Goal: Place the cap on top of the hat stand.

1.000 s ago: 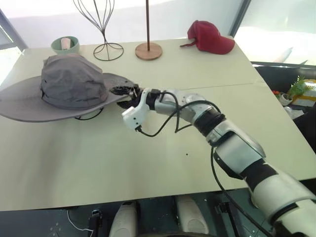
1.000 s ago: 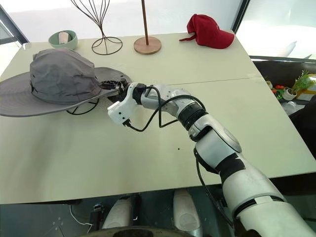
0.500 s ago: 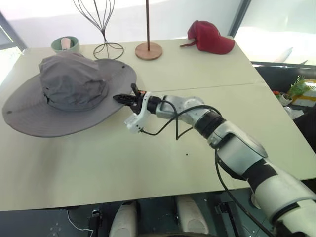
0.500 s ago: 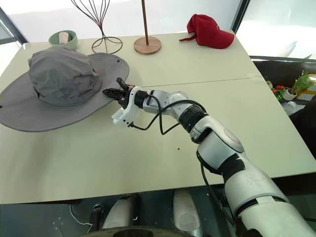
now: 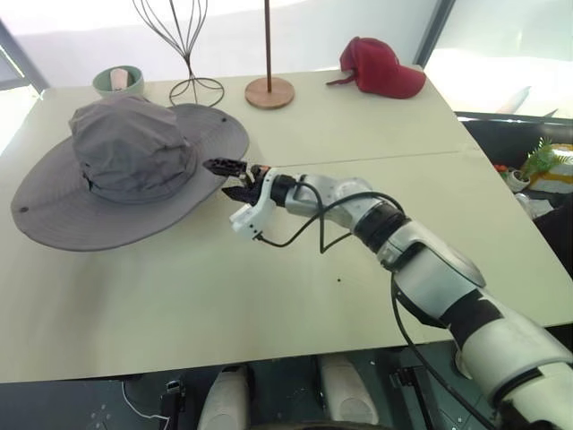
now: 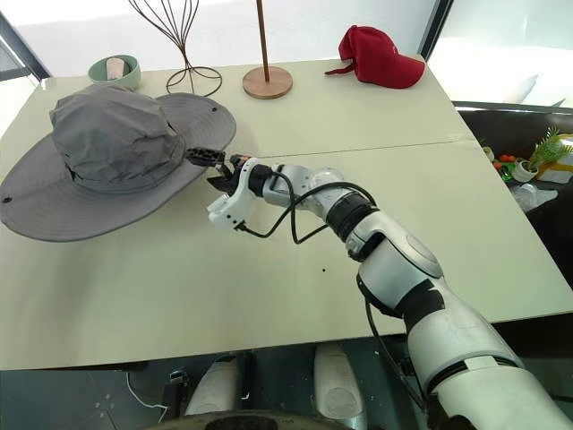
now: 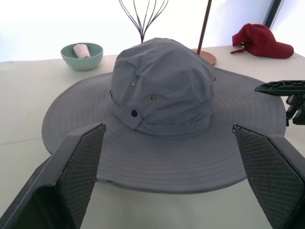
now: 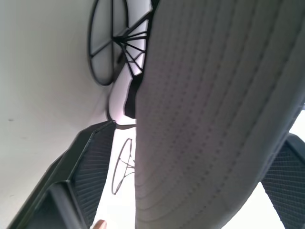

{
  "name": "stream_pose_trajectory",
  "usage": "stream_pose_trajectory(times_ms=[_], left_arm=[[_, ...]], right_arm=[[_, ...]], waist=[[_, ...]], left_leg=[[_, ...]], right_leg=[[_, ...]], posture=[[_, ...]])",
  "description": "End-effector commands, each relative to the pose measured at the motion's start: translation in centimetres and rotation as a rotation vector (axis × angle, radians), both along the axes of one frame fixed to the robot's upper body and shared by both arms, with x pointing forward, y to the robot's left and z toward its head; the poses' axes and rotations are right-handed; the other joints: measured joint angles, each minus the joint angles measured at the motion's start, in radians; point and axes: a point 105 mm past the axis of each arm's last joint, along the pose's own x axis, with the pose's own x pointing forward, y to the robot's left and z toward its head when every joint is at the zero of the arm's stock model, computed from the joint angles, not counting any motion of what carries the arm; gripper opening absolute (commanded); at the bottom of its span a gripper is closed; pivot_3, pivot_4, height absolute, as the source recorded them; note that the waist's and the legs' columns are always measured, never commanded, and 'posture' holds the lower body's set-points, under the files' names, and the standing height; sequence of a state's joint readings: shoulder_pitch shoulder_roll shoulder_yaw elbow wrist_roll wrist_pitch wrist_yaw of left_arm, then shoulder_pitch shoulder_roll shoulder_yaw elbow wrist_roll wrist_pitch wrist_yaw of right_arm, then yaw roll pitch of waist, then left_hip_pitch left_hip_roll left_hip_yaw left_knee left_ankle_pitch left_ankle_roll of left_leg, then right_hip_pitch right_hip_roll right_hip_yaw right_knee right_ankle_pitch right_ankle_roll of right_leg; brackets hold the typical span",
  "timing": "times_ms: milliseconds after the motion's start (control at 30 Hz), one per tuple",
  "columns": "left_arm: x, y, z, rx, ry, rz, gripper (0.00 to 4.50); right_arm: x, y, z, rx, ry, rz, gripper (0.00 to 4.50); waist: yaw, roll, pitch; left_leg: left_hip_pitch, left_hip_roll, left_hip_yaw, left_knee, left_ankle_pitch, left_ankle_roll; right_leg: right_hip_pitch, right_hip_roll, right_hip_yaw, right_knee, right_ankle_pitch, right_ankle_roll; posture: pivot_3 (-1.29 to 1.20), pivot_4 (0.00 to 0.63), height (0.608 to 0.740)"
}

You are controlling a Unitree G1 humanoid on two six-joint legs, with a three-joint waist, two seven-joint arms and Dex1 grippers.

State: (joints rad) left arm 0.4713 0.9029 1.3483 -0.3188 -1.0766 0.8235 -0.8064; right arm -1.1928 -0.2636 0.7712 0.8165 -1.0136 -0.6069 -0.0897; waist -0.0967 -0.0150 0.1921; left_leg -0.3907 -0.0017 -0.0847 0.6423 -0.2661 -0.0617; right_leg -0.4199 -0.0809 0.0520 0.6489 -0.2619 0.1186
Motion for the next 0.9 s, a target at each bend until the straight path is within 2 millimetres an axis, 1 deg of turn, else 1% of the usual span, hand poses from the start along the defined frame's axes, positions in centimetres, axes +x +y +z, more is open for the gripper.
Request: stream_pose_trajectory(times_ms=[33,133,200,267,300,333,367,400,433,467,500,567,600,667,700,733,767,900], left_arm=[[-0.1,-0.1,0.2,0.027,-0.003,-0.002,4.5],[-0.1,0.1,-0.2,0.035,0.014,0.006,4.5],[-0.2,0.5,-0.7,0.05,0.034,0.027,4.5],[-0.5,1.0,-1.2,0.063,0.052,0.051,4.5],[-0.7,1.4,-1.4,0.068,0.061,0.065,4.5],[-1.2,2.1,-1.8,0.076,0.076,0.092,4.5],[-1.5,2.5,-2.1,0.082,0.086,0.11,4.5],[-2.0,3.3,-2.4,0.092,0.099,0.144,4.5],[-2.2,3.8,-2.6,0.099,0.108,0.165,4.5],[-2.7,4.5,-2.9,0.11,0.114,0.192,4.5],[-3.2,5.0,-3.1,0.124,0.118,0.215,4.5],[-3.8,5.5,-3.4,0.14,0.122,0.232,4.5],[-4.0,5.5,-3.4,0.144,0.122,0.232,4.5],[-4.4,5.5,-3.6,0.147,0.124,0.229,4.5],[-4.6,5.4,-3.6,0.148,0.126,0.227,4.5],[-4.8,5.4,-3.7,0.149,0.128,0.226,4.5],[-4.9,5.4,-3.8,0.149,0.129,0.224,4.5],[-5.1,5.2,-3.8,0.149,0.129,0.218,4.5]], right_arm=[[-0.7,-0.8,1.6,0.021,-0.011,0.032,4.11],[-1.2,-2.3,1.6,-0.004,0.01,0.034,4.11],[-1.9,-4.0,1.5,-0.03,0.038,0.044,4.11],[-2.7,-5.6,1.8,-0.04,0.061,0.056,4.11],[-3.1,-6.4,2.2,-0.035,0.081,0.065,4.11],[-3.2,-8.0,3.1,-0.001,0.141,0.043,4.11],[-3.3,-9.0,3.8,0.024,0.184,0.03,4.11],[-3.1,-10.5,4.8,0.072,0.269,-0.011,4.11],[-3.1,-11.5,5.4,0.101,0.335,-0.034,4.11],[-2.8,-12.6,6.4,0.17,0.476,-0.077,4.32],[-2.2,-13.9,7.4,0.24,0.64,-0.125,4.32],[-2.0,-15.3,8.4,0.308,0.891,-0.151,4.32],[-2.0,-15.7,8.8,0.318,0.966,-0.156,4.32],[-1.6,-17.2,10.9,0.426,1.241,-0.152,4.32],[-1.5,-17.7,11.7,0.463,1.34,-0.149,4.32],[-1.3,-18.3,12.3,0.483,1.396,-0.141,4.32],[-1.1,-18.9,12.2,0.473,1.454,-0.173,4.32],[-1.1,-20.2,12.5,0.428,1.524,-0.181,4.32]], waist=[[0.001,0.0,0.0],[0.0,0.0,0.0],[0.0,0.0,0.0],[0.001,-0.001,0.0],[0.001,-0.001,0.001],[0.002,-0.001,0.001],[0.001,-0.001,0.001],[0.001,-0.001,0.001],[0.001,-0.002,0.001],[0.0,-0.002,0.001],[-0.001,-0.002,0.002],[-0.001,-0.002,0.002],[0.001,-0.002,0.002],[0.003,-0.002,0.003],[0.003,-0.002,0.004],[0.003,-0.001,0.004],[0.005,-0.001,0.004],[0.016,-0.002,0.003]], left_leg=[[0.0,0.0,0.0,0.0,0.0,0.0],[0.0,0.0,0.0,0.0,0.0,0.0],[0.0,0.0,0.0,0.0,0.0,0.0],[0.0,0.0,0.0,0.0,0.0,0.0],[0.0,0.0,0.0,0.0,0.0,0.0],[0.0,0.0,0.0,0.0,0.0,0.0],[0.0,0.0,0.0,0.0,0.0,0.0],[0.0,0.0,0.001,0.0,0.0,0.0],[0.0,0.0,0.001,0.0,0.0,0.0],[0.0,0.0,0.001,0.0,0.0,0.0],[0.001,0.001,0.001,0.0,0.0,0.0],[0.002,0.002,0.001,0.0,0.0,0.001],[0.004,0.002,0.001,0.0,0.0,0.001],[0.006,0.002,0.001,0.0,0.0,0.001],[0.006,0.002,0.001,0.0,0.0,0.001],[0.006,0.002,0.001,0.001,0.0,0.001],[0.006,0.002,0.001,0.001,-0.001,0.001],[0.006,0.002,0.001,0.0,-0.001,0.001]], right_leg=[[0.0,0.0,0.0,0.0,0.0,0.0],[0.0,0.0,0.0,0.0,0.0,0.0],[0.0,0.0,0.0,0.0,0.0,0.0],[0.0,0.0,0.0,-0.001,0.0,0.0],[0.001,0.0,0.0,-0.001,0.0,0.0],[0.001,0.0,0.0,-0.001,0.0,0.0],[0.001,0.0,0.0,-0.001,0.0,0.0],[0.001,0.0,0.0,-0.001,0.0,0.0],[0.001,0.0,0.0,-0.001,0.0,0.0],[0.002,0.0,0.0,-0.001,-0.001,-0.001],[0.002,0.0,0.0,-0.002,-0.001,-0.001],[0.004,0.0,0.0,-0.002,-0.001,-0.002],[0.005,0.0,0.0,-0.002,-0.002,-0.002],[0.008,0.0,-0.001,-0.003,-0.002,-0.003],[0.008,0.0,-0.001,-0.003,-0.002,-0.003],[0.008,0.0,-0.001,-0.003,-0.002,-0.003],[0.007,0.0,-0.001,-0.003,-0.002,-0.003],[0.007,0.0,-0.002,-0.004,-0.003,-0.005]], posture=[[0.0,0.15,0.74],[0.0,0.15,0.74],[0.0,0.15,0.74],[0.0,0.15,0.74],[0.0,0.15,0.74],[0.0,0.15,0.74],[0.0,0.15,0.74],[0.0,0.15,0.74],[0.0,0.15,0.74],[0.0,0.15,0.74],[0.0,0.15,0.74],[0.0,0.15,0.74],[0.0,0.15,0.74],[0.0,0.15,0.74],[0.0,0.15,0.74],[0.0,0.15,0.74],[0.0,0.15,0.74],[0.0,0.15,0.74]])
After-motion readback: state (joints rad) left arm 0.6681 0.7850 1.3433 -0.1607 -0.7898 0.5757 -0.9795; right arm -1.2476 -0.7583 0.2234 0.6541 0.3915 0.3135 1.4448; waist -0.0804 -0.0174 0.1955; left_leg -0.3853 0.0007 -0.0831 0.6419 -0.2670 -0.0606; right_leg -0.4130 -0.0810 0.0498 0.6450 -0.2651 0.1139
